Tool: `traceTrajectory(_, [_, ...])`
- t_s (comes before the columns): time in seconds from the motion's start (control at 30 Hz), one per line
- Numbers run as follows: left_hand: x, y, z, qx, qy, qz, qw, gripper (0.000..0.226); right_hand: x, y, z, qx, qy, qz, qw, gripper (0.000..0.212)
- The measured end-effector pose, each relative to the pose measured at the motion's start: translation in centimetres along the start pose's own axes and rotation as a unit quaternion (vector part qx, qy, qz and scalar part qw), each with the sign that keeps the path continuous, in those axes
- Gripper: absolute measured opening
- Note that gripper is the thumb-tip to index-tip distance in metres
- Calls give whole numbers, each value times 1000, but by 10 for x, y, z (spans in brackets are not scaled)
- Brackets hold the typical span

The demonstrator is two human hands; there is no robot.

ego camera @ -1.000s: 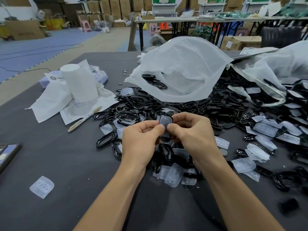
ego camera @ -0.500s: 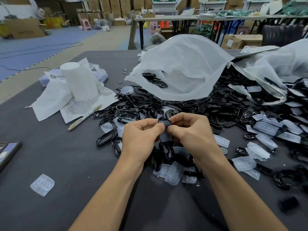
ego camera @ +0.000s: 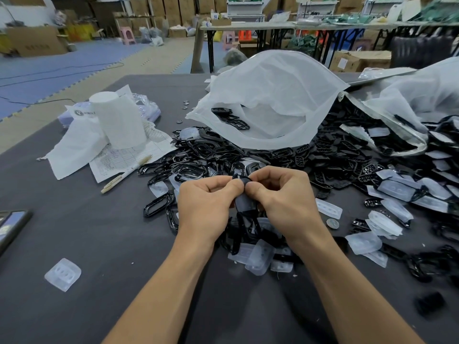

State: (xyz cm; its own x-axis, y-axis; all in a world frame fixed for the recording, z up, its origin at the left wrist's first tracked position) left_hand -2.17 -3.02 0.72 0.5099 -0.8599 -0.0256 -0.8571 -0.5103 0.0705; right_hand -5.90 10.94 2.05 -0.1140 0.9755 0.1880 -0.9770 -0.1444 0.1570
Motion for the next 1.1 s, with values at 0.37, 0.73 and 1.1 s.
traceTrajectory(0.37, [-2, -3, -1, -43, 9, -50, 998, 26, -1, 0, 1, -12, 26, 58, 998, 17])
traceTrajectory(0.73, [5, 2, -6, -3, -22, 50, 998, 21, 6, 3, 1, -36, 17, 75, 996, 19])
traceTrajectory(1.1, [-1, 3, 3, 53, -80, -7, 995, 18, 4, 5, -5, -38, 7, 40, 998, 25])
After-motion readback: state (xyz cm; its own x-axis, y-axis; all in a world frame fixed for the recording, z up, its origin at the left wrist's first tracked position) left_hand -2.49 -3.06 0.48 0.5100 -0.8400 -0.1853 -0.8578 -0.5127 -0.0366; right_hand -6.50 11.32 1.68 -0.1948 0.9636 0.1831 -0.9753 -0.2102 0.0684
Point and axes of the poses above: each hand's wrist, its own y-axis towards the middle knuckle, its own x-axis out of the back of the hand, z = x × y, the point moved 2 cm from there along y, towards the middle knuckle, and after that the axes turned 1 degree about -z, right-handed, at the moved point
